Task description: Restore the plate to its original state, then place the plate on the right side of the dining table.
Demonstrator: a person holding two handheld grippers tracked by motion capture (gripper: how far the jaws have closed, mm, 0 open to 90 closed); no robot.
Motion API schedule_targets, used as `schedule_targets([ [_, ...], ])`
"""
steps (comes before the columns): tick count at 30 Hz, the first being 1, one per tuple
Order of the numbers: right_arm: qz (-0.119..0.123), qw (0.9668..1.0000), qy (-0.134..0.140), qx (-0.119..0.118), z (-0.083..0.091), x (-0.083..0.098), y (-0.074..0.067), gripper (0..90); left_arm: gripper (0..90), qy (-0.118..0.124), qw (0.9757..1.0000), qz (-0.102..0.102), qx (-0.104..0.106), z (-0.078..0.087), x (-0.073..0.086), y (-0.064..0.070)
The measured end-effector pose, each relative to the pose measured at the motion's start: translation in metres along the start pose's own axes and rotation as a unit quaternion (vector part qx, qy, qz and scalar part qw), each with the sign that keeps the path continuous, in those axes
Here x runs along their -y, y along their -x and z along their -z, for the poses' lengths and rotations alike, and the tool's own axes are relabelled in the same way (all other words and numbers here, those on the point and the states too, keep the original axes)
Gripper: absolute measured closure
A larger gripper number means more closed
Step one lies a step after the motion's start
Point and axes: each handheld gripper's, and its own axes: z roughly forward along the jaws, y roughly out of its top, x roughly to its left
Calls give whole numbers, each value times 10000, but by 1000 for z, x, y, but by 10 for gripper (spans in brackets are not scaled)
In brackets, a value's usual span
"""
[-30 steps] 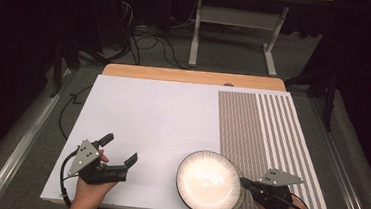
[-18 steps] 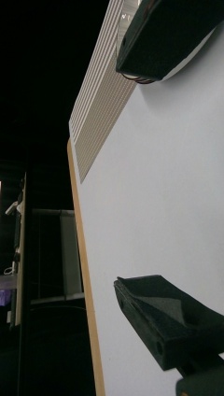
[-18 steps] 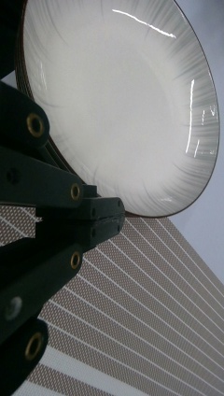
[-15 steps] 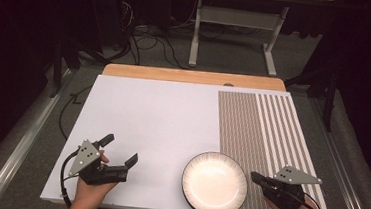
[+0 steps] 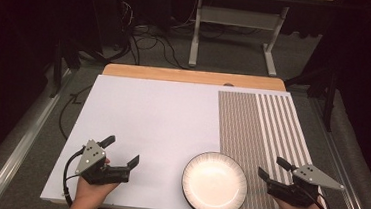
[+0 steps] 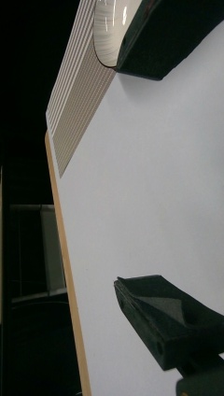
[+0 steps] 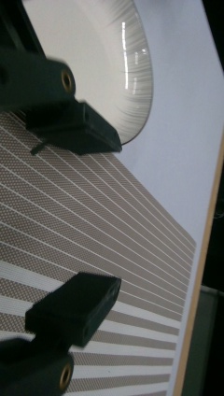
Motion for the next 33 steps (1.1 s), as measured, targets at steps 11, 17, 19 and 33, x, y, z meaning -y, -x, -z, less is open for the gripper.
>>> schedule_targets([
  [11,-299,9992,242,136,2,0,10,4,16,-321,9992,-57,230,-5,-1,0],
  [17,-215,9993,283,124,4,-3,5,5,9,-299,9991,-83,298,-3,-4,2],
  [19,-129,9994,304,68,5,-5,3,6,5,-299,9991,-109,289,-2,-4,2],
  [33,74,9998,-20,-187,2,-6,-7,350,2,-268,9992,-94,287,-2,-6,6],
])
